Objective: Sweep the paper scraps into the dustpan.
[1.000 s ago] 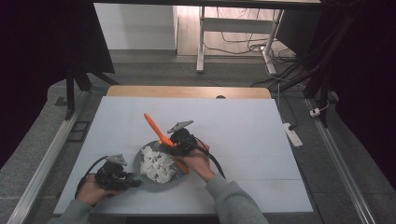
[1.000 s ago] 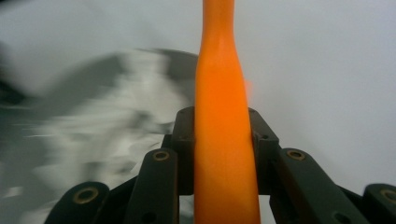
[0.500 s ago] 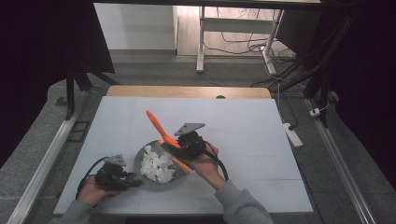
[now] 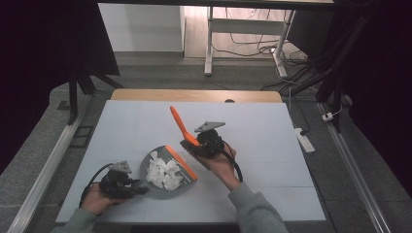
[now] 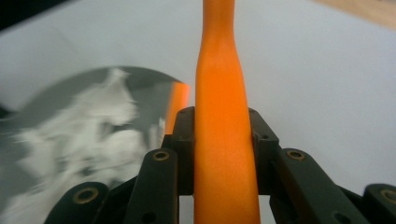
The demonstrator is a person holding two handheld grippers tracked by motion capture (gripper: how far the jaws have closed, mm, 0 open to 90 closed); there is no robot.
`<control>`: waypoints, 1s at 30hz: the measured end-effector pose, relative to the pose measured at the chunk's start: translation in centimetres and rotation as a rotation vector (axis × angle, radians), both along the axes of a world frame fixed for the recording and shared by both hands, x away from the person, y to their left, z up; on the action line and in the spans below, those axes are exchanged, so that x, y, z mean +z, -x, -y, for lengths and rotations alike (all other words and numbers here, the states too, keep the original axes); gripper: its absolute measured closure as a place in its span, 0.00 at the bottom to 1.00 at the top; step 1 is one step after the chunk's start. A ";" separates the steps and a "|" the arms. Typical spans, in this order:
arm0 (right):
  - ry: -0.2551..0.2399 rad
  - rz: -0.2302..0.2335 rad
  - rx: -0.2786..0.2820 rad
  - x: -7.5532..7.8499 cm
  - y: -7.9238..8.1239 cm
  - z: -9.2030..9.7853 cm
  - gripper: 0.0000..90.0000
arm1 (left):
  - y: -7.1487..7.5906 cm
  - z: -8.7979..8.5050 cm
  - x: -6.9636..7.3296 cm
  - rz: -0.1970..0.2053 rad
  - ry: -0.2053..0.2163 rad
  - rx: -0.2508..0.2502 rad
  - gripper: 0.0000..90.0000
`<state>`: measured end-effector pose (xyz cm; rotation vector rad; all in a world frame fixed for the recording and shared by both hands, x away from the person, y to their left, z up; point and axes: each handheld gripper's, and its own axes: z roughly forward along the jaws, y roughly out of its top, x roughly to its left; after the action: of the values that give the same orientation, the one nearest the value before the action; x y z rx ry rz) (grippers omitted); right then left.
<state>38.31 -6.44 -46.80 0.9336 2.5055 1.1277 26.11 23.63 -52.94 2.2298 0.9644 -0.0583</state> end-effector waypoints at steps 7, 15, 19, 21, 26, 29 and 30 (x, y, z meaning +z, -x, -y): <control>0.091 -0.043 0.002 -2.6 -1.5 -2.6 0.78 | -0.2 0.0 0.0 -0.019 -0.012 0.001 0.68; 0.019 -0.067 0.169 -0.8 2.9 -4.6 0.78 | -0.2 0.2 0.1 -0.026 -0.019 0.003 0.68; -0.001 -0.008 0.170 0.8 3.5 -4.0 0.78 | 0.0 0.1 0.2 -0.004 -0.007 0.005 0.68; -0.012 0.005 0.152 1.3 3.5 -3.4 0.78 | 0.1 0.1 0.2 0.006 -0.004 0.005 0.68; -0.057 0.012 0.121 2.0 3.3 -1.6 0.78 | 0.1 0.0 0.0 0.017 0.005 0.013 0.68; -0.099 0.015 0.100 2.1 3.1 -0.5 0.78 | 0.3 -0.2 0.1 0.032 0.012 0.021 0.68; -0.117 0.015 0.094 2.1 3.0 -0.1 0.78 | 0.3 -0.2 0.2 0.039 0.014 0.027 0.68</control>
<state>35.30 -6.35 -44.72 0.8403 2.5183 1.3174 25.79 23.86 -52.72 2.1963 0.9705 -0.0095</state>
